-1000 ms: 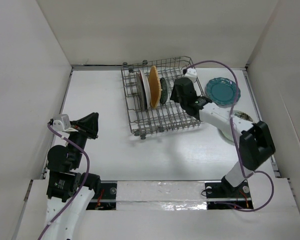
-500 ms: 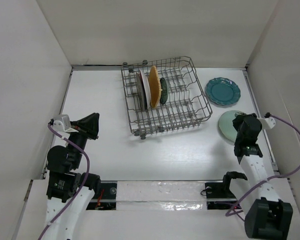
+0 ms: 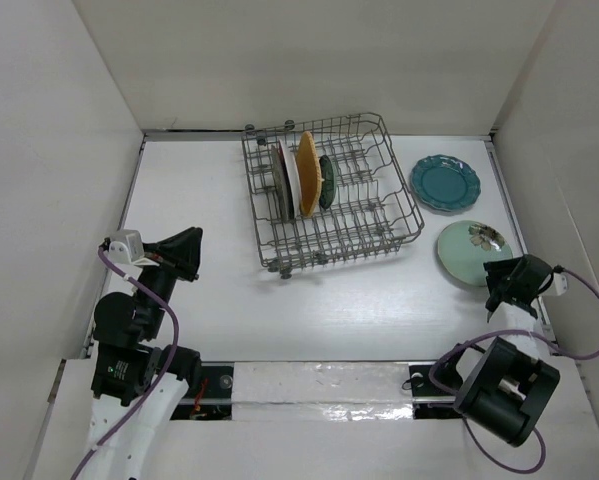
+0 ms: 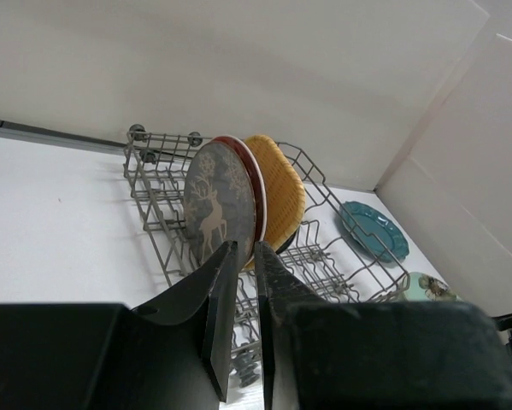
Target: Load the plates into the dish rack
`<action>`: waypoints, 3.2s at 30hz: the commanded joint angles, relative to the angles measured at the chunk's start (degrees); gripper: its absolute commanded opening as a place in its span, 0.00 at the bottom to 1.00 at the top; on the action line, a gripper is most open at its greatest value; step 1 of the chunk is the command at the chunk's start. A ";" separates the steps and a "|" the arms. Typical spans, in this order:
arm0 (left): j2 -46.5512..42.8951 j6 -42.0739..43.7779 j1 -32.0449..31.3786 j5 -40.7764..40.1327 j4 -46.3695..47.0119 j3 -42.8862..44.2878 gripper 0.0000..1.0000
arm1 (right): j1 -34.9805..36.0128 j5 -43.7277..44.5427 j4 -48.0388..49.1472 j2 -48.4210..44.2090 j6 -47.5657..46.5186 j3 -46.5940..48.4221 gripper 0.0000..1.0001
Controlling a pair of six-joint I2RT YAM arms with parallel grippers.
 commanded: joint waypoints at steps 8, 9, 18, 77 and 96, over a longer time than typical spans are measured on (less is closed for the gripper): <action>-0.71 -0.32 -0.97 0.47 2.36 0.80 0.12 | -5.86 -12.39 4.78 3.45 3.57 -3.72 0.59; -0.71 -0.23 -0.97 0.47 2.27 0.80 0.12 | -5.86 -12.57 5.30 3.62 4.01 -3.89 0.59; -1.23 -0.32 -1.58 -0.15 2.10 0.98 0.12 | -12.27 -8.29 -10.77 -14.25 -0.37 -0.73 0.54; 0.44 -0.14 -4.04 0.29 2.10 0.89 0.12 | -10.61 -14.33 -6.62 -22.20 3.66 6.46 0.00; 1.75 0.21 -4.04 0.20 2.01 0.89 0.12 | 39.38 9.47 1.43 6.04 -10.30 41.78 0.00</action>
